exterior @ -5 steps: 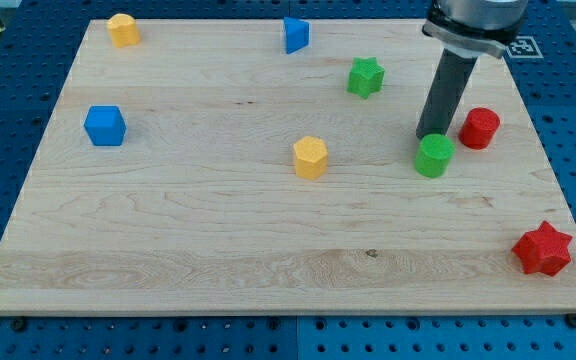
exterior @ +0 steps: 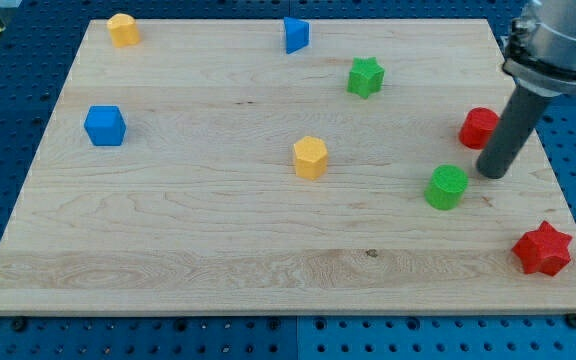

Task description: Push the red circle to top right

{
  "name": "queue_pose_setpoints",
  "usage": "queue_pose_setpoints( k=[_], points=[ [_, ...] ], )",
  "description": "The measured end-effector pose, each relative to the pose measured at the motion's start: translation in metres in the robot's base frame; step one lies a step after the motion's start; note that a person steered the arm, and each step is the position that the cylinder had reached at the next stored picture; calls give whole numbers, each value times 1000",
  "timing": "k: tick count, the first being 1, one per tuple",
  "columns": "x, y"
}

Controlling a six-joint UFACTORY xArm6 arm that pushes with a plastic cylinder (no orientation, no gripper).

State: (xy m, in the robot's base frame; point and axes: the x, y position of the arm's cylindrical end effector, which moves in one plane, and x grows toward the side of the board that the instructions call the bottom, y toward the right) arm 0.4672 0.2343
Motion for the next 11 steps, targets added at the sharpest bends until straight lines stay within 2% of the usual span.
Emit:
queue_pose_setpoints(
  k=[2,6,11],
  points=[
    [-24,9],
    [-5,-4],
    [-29,-9]
  ],
)
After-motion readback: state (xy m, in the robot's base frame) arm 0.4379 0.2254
